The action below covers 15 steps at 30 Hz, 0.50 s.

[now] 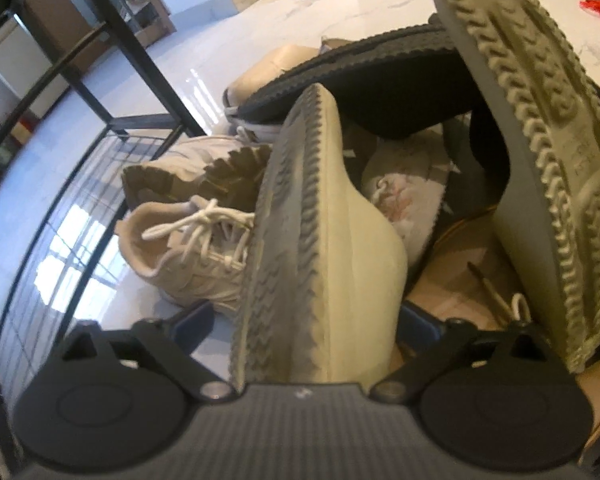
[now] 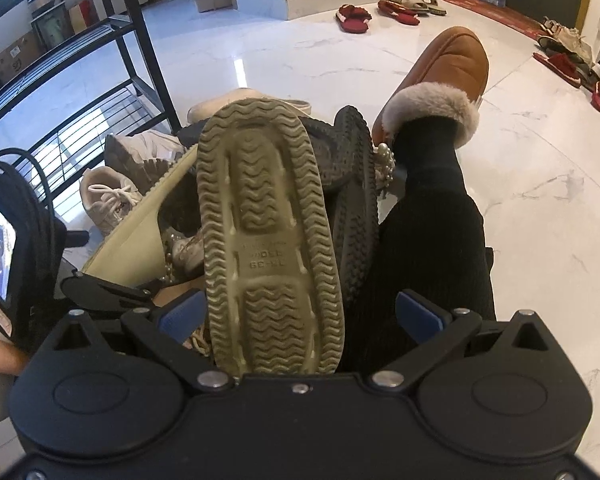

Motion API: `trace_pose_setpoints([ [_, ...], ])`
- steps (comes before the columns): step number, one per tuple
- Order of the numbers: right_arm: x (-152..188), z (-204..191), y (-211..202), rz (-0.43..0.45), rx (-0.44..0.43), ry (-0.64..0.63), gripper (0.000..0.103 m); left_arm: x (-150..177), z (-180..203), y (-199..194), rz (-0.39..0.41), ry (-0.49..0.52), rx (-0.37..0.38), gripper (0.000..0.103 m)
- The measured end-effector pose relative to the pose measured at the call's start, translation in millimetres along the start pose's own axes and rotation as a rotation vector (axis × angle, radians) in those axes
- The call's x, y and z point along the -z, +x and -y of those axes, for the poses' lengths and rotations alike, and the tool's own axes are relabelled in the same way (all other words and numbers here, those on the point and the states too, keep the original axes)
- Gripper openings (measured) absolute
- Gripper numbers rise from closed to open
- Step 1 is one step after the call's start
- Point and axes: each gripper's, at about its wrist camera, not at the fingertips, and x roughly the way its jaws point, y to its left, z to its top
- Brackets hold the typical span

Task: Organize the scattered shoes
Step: 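Lower the left tool onto the pale green slide and close its fingers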

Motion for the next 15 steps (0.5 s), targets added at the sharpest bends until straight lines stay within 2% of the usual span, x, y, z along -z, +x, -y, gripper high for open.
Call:
trace_pose_setpoints([
  [6,2.1,1.2,-1.5,-0.002,-0.003,0.002,0.103,3.1,6.3,-5.4,0.021,0.016,0.020,0.078],
  [12,3.4,5.6,-7.6,0.012,-0.008,0.023,0.103,5.3,9.6,-15.6,0.022,0.017,0.005,0.073],
  [15,5.9,7.1,-9.6,0.009,-0.021,0.034,0.103,8.5,-0.4,-20.8,0.019,-0.041,0.030,0.072],
])
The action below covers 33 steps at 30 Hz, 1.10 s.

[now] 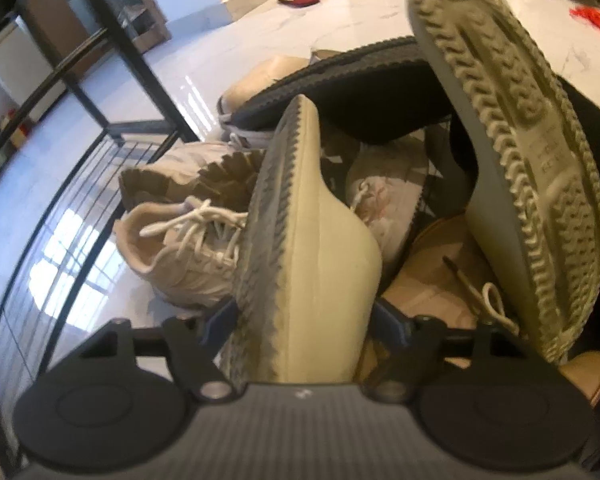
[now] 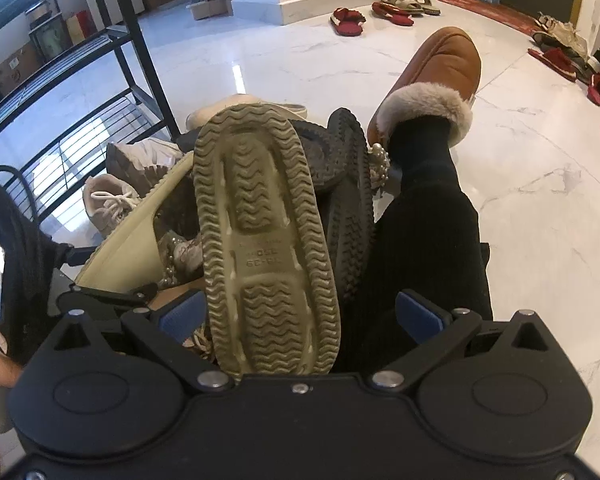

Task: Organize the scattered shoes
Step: 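Lower the left tool onto the pale green slide and close its fingers, then lift the pale green slide out of the pile with the left tool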

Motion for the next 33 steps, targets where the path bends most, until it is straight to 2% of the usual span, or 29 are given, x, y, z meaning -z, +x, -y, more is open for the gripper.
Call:
trace_pose_setpoints([
  [3,3.1,1.0,-3.2,0.003,-0.007,-0.001,0.103,4.1,-13.6,-7.7,-0.007,-0.079,0.025,0.071],
  [7,5.9,3.9,-8.0,0.017,-0.008,0.008,0.103,13.7,-23.2,-23.8,0.019,-0.134,0.035,0.068],
  [11,9.9,2.1,-15.7,0.048,-0.010,-0.011,0.103,26.3,-29.4,-46.0,0.054,-0.173,0.023,0.067],
  [21,20.2,-5.3,-20.2,0.043,-0.055,-0.013,0.103,58.7,-52.3,-90.9,0.131,-0.295,-0.010,0.065],
  [28,29.6,-23.0,-16.7,0.015,-0.088,-0.043,0.103,98.1,-89.5,-108.0,0.147,-0.456,-0.136,0.064],
  [33,31.8,-35.1,-16.6,0.011,-0.093,-0.070,0.103,122.4,-122.9,-100.8,0.119,-0.560,-0.280,0.064],
])
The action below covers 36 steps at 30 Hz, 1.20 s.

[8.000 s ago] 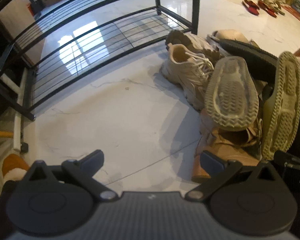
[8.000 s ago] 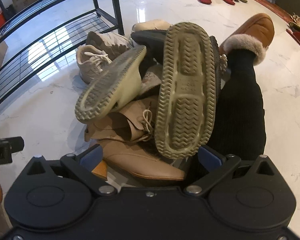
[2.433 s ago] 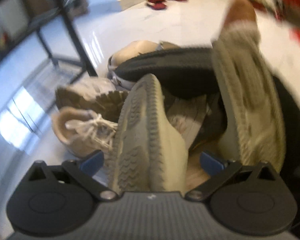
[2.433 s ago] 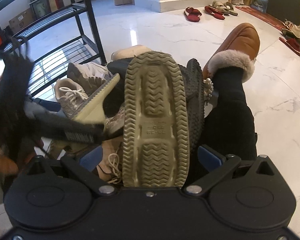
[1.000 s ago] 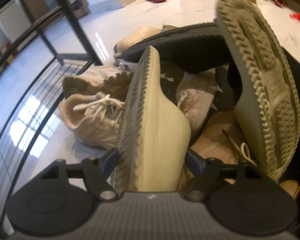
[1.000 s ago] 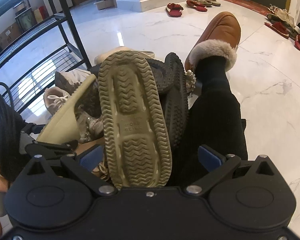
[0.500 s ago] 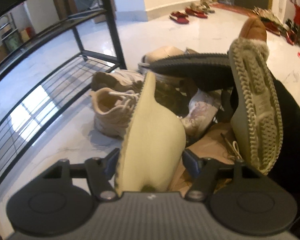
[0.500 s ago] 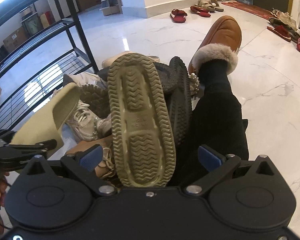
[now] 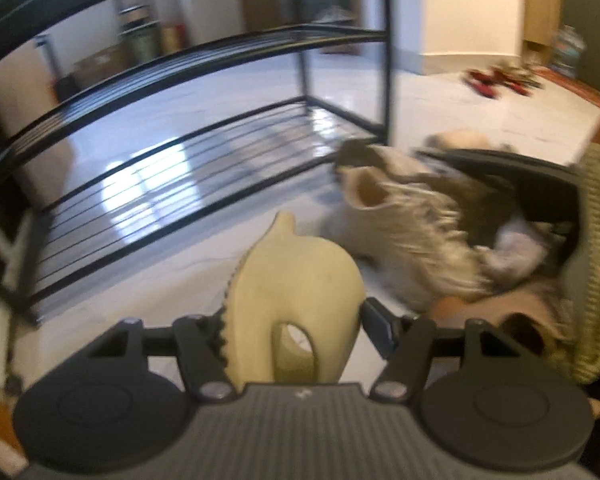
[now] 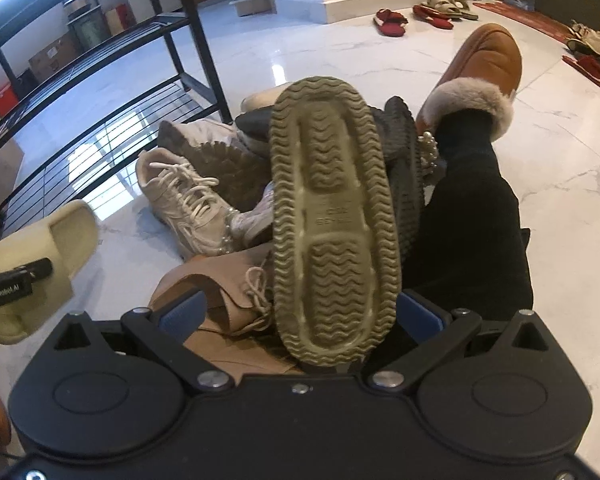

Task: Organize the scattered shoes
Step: 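Lift the pale green slide out of the pile with the left tool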

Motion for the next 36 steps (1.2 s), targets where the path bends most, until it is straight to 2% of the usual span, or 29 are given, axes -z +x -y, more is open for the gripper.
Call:
trace_pose_setpoints([
  [5,2.4,-6.1,1.2,-0.005,0.002,-0.018,0.103,19.8,-15.1,21.5,0.002,-0.025,-0.098,0.064],
  [13,1.0,-3.4,5.5,-0.015,0.019,-0.014,0.103,68.6,-7.1,44.3,0.003,-0.030,-0.173,0.063],
  [17,0.5,-3.1,8.2,-0.020,0.024,-0.016,0.103,90.4,-2.5,52.9,-0.048,-0.118,-0.162,0.063],
  [21,0.8,-5.9,10.3,-0.025,0.022,-0.030,0.103,99.1,12.5,53.8,-0.026,-0.045,-0.135,0.064],
  [25,0.7,-7.0,10.3,-0.028,0.019,-0.032,0.103,102.3,11.2,55.6,-0.041,-0.071,-0.108,0.066],
  [27,0.9,-6.6,9.7,-0.026,0.019,-0.032,0.103,102.5,9.4,56.7,-0.056,-0.078,-0.095,0.069],
  [29,0.8,-5.6,9.1,-0.025,0.018,-0.029,0.103,104.1,6.1,59.7,-0.100,-0.106,-0.063,0.087],
  [30,0.1,-4.7,8.6,-0.023,0.016,-0.026,0.103,105.8,6.1,59.9,-0.116,-0.117,-0.058,0.092],
  [33,-0.4,-1.2,6.7,-0.011,-0.002,-0.014,0.103,105.7,3.2,56.4,-0.146,-0.141,-0.073,0.095],
  [36,0.5,2.6,5.3,0.010,-0.052,0.005,0.103,102.3,7.5,43.8,-0.127,-0.104,-0.077,0.095],
])
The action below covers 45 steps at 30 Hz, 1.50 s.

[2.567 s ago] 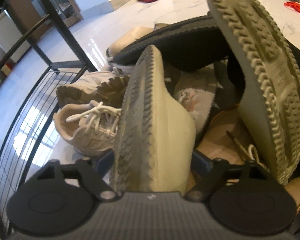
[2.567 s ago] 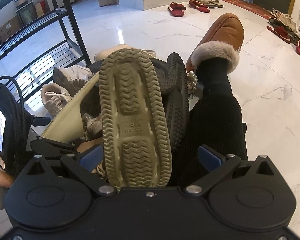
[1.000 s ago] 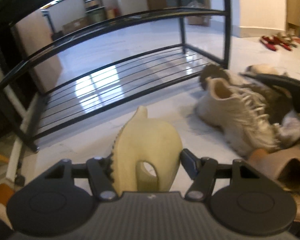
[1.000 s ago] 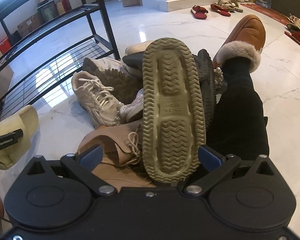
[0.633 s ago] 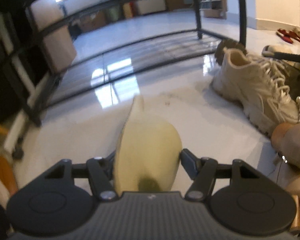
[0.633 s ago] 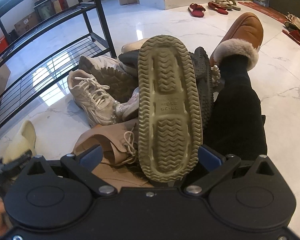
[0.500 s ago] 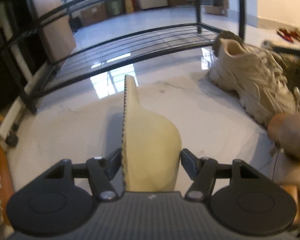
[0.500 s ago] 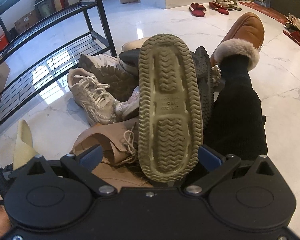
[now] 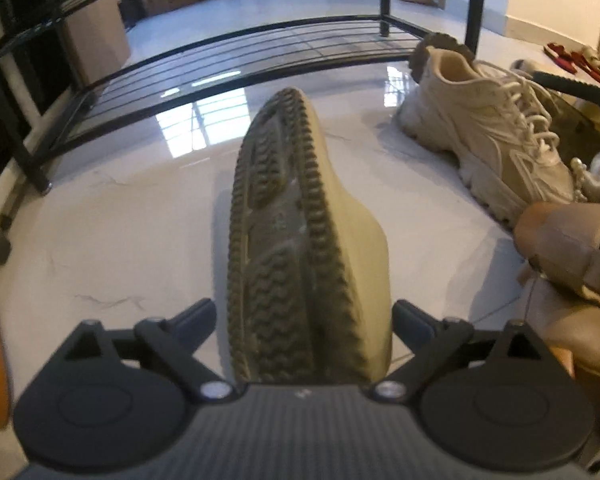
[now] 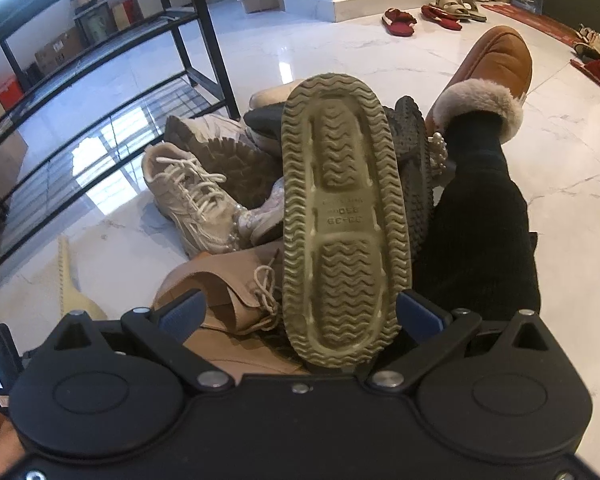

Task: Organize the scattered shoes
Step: 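Lift the pale green slide out of the pile with the left tool, then carry the slide toward the rack and set it on the floor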

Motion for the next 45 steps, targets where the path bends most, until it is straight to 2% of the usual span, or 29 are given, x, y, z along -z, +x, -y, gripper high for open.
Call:
trace_pose_setpoints([
  [6,4.4,3.1,0.6,0.035,-0.150,0.019,0.103,-14.5,-4.3,-33.7,0.024,-0.013,0.029,0.096],
  [10,5.0,7.0,6.5,0.028,-0.232,0.059,0.103,-41.6,-19.7,-61.4,0.038,-0.074,0.051,0.096],
  [13,4.1,4.8,12.3,0.017,-0.299,0.085,0.103,-67.0,-40.7,-89.5,0.079,-0.121,0.059,0.097],
  [16,2.2,-2.5,18.3,0.001,-0.381,0.090,0.103,-82.0,-57.6,-110.9,0.112,-0.121,0.042,0.101],
  [18,0.4,-14.1,19.9,-0.005,-0.446,0.072,0.103,-97.6,-76.8,-138.6,0.169,-0.063,0.003,0.102],
  [20,-2.7,-31.5,20.9,-0.003,-0.528,0.032,0.103,-103.9,-84.4,-150.5,0.183,-0.027,-0.022,0.102],
  [22,-6.0,-59.1,21.5,0.027,-0.592,-0.064,0.103,-111.3,-95.2,-166.1,0.189,0.020,-0.058,0.102],
  [24,-6.9,-82.4,28.3,0.020,-0.620,-0.135,0.103,-114.8,-109.5,-176.0,0.148,0.004,-0.087,0.102],
  [27,-5.7,-116.2,50.7,-0.056,-0.672,-0.207,0.103,-116.1,-123.0,-178.9,0.098,-0.044,-0.095,0.102],
  [29,-1.7,-135.2,70.3,-0.130,-0.711,-0.213,0.103,-113.9,-132.9,-163.6,0.015,-0.110,-0.096,0.102],
  [31,4.4,-157.6,93.9,-0.193,-0.704,-0.230,0.103,-109.1,-137.5,-151.7,-0.022,-0.154,-0.089,0.102],
  [34,12.6,-175.7,118.4,-0.248,-0.655,-0.209,0.103,-105.9,-147.8,-114.7,-0.216,-0.282,-0.028,0.102],
  [37,18.2,-180.3,135.2,-0.291,-0.639,-0.150,0.103,-105.2,-155.2,-109.2,-0.278,-0.333,0.037,0.102],
  [40,22.4,-180.4,142.6,-0.310,-0.637,-0.149,0.103,-108.2,-155.8,-113.8,-0.262,-0.314,0.045,0.102],
  [42,24.4,-181.5,149.3,-0.325,-0.626,-0.156,0.103,-109.4,-155.2,-119.4,-0.223,-0.282,0.023,0.102],
  [45,28.3,-186.5,161.8,-0.333,-0.588,-0.171,0.103,-110.5,-156.6,-120.5,-0.218,-0.290,0.002,0.102],
])
